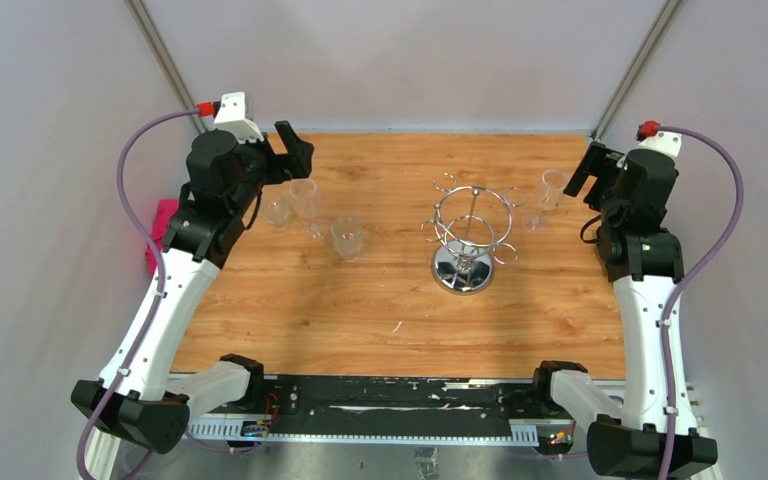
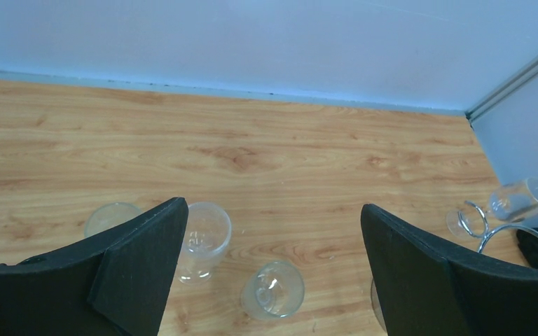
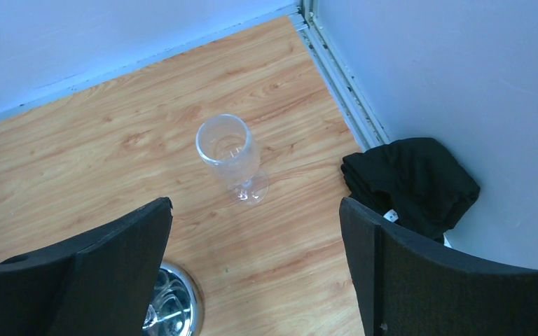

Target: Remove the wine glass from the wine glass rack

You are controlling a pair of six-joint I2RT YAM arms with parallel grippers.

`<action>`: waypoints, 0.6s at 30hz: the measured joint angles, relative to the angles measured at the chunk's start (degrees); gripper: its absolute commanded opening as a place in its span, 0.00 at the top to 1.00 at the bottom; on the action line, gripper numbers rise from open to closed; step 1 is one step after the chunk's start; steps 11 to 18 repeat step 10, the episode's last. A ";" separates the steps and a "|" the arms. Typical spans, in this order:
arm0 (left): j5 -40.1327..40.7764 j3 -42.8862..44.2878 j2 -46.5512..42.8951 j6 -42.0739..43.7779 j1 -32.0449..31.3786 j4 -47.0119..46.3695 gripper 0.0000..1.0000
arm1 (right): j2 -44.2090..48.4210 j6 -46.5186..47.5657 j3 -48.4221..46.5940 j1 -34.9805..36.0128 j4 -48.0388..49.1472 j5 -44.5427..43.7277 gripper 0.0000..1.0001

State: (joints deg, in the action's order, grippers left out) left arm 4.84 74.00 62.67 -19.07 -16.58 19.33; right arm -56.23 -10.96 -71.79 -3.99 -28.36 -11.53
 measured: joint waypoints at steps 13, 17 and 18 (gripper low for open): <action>-0.37 -0.04 0.00 0.00 0.00 -0.02 0.00 | -0.79 -0.24 0.24 0.02 0.07 -7.10 0.01; -0.37 -0.04 0.00 0.00 0.00 -0.02 0.00 | -0.79 -0.24 0.24 0.02 0.07 -7.10 0.01; -0.37 -0.04 0.00 0.00 0.00 -0.02 0.00 | -0.79 -0.24 0.24 0.02 0.07 -7.10 0.01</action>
